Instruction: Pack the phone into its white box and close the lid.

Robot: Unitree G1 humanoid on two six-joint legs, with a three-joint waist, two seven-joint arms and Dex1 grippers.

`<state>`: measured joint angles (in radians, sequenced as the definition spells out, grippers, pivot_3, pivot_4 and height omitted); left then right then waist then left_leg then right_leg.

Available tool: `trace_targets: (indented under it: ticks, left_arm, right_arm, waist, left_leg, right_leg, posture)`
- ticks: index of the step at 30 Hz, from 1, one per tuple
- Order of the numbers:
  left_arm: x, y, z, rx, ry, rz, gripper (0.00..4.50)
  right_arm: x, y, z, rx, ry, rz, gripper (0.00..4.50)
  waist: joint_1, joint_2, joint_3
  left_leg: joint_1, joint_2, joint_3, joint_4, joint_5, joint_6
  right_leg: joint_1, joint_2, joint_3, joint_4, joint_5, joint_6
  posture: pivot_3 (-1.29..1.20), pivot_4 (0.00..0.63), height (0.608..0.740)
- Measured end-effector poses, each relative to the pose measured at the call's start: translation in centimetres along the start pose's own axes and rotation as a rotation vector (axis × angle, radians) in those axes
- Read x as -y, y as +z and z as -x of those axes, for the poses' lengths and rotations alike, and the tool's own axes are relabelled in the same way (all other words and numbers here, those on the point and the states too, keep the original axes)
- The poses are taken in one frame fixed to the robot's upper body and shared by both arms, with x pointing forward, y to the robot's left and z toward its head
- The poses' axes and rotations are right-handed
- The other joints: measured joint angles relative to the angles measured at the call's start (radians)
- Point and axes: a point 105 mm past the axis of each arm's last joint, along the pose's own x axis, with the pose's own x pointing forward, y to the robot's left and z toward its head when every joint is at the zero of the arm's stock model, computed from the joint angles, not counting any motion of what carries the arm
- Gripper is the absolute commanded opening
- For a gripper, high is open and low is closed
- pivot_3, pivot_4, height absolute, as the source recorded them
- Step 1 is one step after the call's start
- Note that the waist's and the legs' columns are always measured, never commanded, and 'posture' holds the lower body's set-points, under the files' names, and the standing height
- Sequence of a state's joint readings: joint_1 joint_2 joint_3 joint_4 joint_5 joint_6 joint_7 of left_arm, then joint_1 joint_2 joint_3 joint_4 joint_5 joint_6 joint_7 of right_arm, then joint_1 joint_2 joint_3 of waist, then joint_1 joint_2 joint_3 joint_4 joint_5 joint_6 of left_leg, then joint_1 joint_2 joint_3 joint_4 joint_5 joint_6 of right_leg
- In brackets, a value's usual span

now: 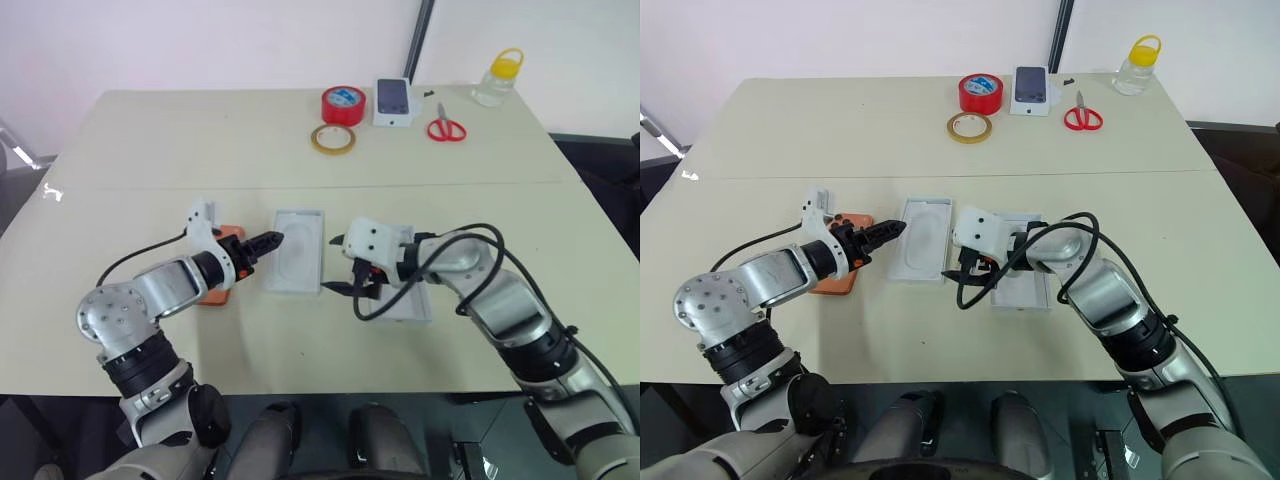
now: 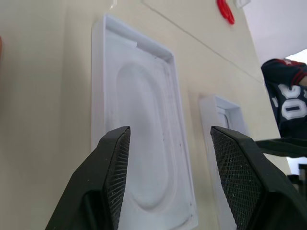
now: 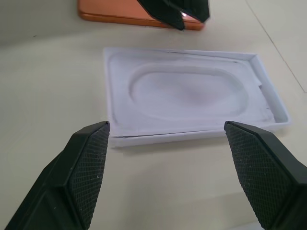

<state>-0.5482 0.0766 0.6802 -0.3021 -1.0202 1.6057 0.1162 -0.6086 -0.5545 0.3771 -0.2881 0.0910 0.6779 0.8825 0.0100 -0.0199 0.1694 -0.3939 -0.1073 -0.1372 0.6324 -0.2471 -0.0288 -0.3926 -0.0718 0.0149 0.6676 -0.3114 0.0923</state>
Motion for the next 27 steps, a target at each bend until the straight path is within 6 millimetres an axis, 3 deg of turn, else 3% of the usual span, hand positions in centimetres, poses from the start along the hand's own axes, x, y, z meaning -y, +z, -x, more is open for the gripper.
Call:
trace_targets:
  ticks: [3, 5, 6, 13, 19, 27]
  left_arm:
    - [-0.4, 0.4, 0.9, 0.020, 0.025, -0.042, 2.82]
    - [-1.7, 0.8, 2.3, 0.030, 0.094, -0.100, 2.82]
    - [-2.4, 1.0, 2.9, 0.038, 0.130, -0.133, 2.82]
    - [-4.1, 2.0, 6.2, 0.078, 0.180, -0.402, 2.82]
    - [-4.8, -0.1, 7.6, 0.001, 0.112, -0.615, 2.82]
    - [-4.2, -2.2, 8.8, -0.057, 0.010, -0.678, 2.82]
  right_arm:
    - [0.9, 0.2, -0.9, 0.000, -0.041, -0.047, 1.27]
    - [1.6, 0.5, -1.7, -0.004, -0.075, -0.067, 0.29]
    - [1.8, 0.5, -2.1, -0.010, -0.089, -0.077, 0.08]
    - [3.1, 1.4, -6.1, -0.035, -0.142, -0.105, 0.08]
    - [4.2, 1.5, -9.0, -0.073, -0.164, -0.073, 0.08]
    - [4.5, -0.2, -11.2, -0.151, -0.170, -0.069, 0.08]
  waist:
    - [-0.007, 0.000, 0.000]
    - [-0.019, 0.000, 0.000]
    - [-0.023, 0.000, 0.000]
    - [-0.028, 0.001, 0.000]
    - [-0.026, 0.001, 0.001]
    - [-0.030, 0.002, 0.001]
  left_leg:
    - [0.000, 0.000, 0.000, 0.000, 0.000, 0.000]
    - [0.000, 0.000, 0.000, -0.002, 0.001, -0.001]
    - [0.000, 0.000, 0.000, -0.001, 0.001, -0.001]
    - [0.000, 0.002, 0.002, -0.004, 0.002, -0.003]
    - [0.000, 0.002, 0.002, -0.005, 0.002, -0.002]
    - [0.000, 0.002, 0.002, -0.006, 0.001, -0.002]
  right_leg:
    - [-0.001, 0.000, 0.000, 0.000, 0.000, 0.000]
    - [-0.002, 0.000, 0.001, 0.001, 0.000, 0.000]
    - [-0.002, 0.001, 0.001, 0.002, 0.000, -0.001]
    - [-0.004, 0.001, 0.004, 0.002, 0.002, -0.003]
    - [-0.008, 0.001, 0.004, 0.000, 0.002, -0.004]
    - [-0.009, 0.001, 0.004, 0.001, 0.002, -0.004]
  posture:
    - [0.00, 0.150, 0.740]
    - [0.00, 0.150, 0.740]
    - [0.00, 0.150, 0.740]
    - [0.00, 0.150, 0.740]
    - [0.00, 0.150, 0.740]
    - [0.00, 0.150, 0.740]
